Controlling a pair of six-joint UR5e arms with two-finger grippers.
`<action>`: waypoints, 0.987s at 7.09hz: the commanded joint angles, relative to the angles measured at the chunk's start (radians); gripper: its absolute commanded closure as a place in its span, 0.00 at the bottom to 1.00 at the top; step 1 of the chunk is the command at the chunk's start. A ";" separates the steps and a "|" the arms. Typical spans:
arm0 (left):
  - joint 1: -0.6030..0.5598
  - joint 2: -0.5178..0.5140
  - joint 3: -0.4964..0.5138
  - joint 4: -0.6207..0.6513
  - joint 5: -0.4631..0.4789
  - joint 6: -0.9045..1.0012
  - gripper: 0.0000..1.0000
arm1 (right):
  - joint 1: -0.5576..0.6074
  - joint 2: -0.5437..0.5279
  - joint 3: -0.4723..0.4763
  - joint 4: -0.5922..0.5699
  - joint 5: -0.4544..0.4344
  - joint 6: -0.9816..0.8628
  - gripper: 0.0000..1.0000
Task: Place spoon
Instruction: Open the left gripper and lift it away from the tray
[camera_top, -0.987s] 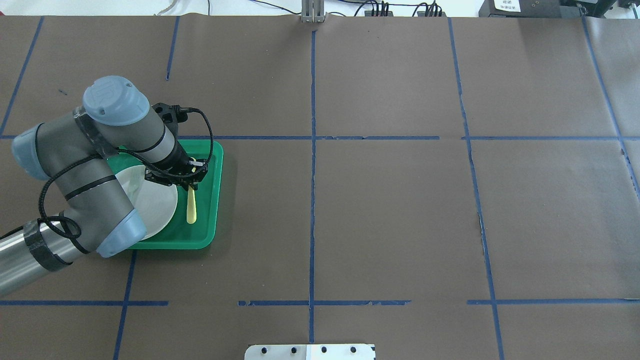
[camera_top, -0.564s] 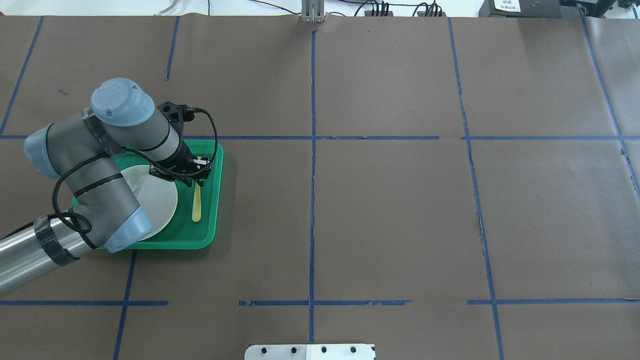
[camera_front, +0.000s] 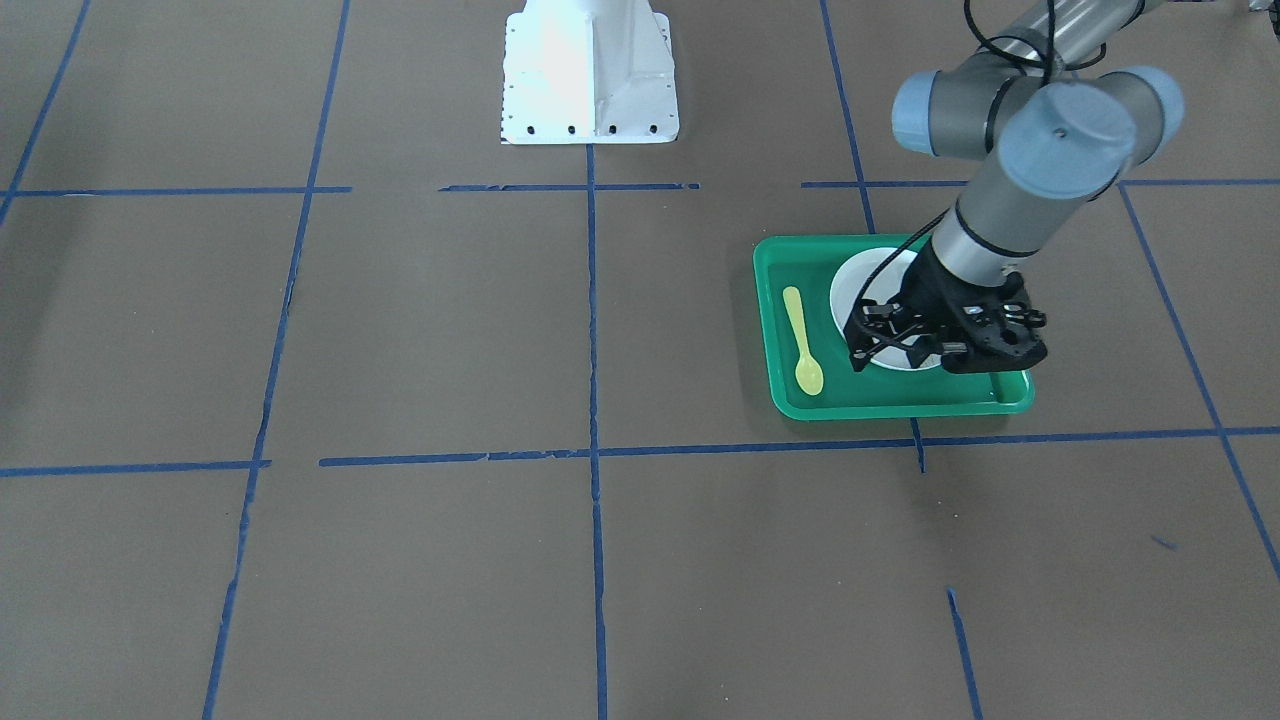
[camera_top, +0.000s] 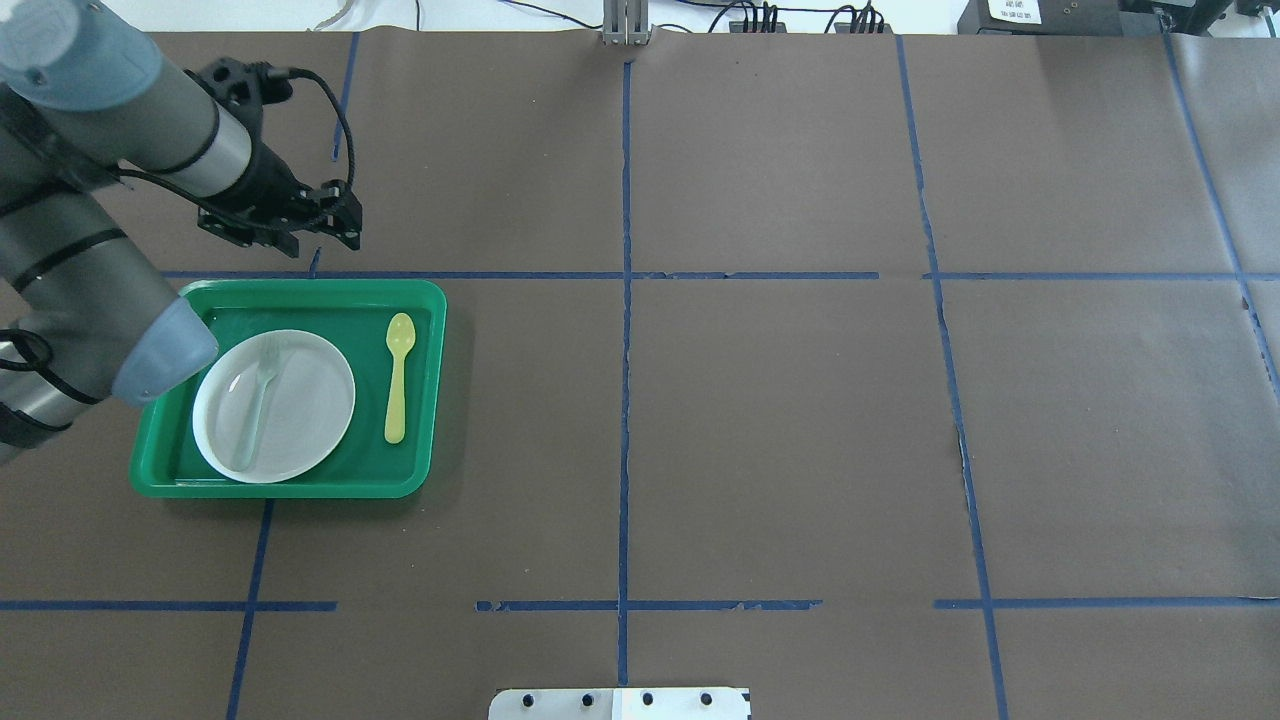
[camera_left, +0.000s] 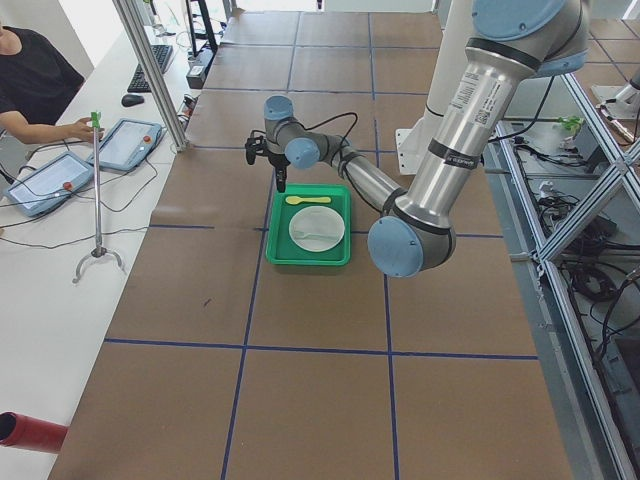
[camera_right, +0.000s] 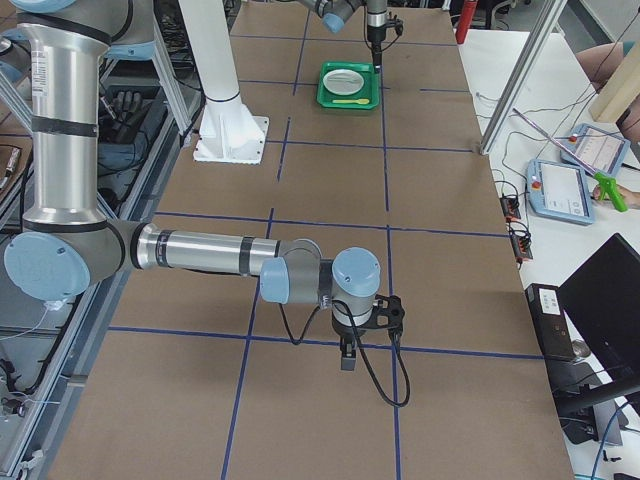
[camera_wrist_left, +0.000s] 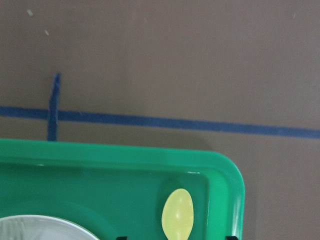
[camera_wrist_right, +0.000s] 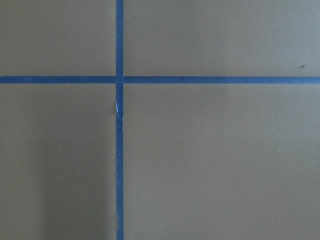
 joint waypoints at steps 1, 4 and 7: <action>-0.215 0.119 -0.018 0.080 -0.098 0.378 0.30 | 0.000 0.000 0.000 0.000 0.000 0.000 0.00; -0.552 0.356 0.097 0.077 -0.130 0.978 0.30 | 0.000 0.000 0.000 0.000 -0.002 0.000 0.00; -0.702 0.317 0.241 0.242 -0.150 1.268 0.19 | 0.000 0.000 0.000 0.000 0.000 0.000 0.00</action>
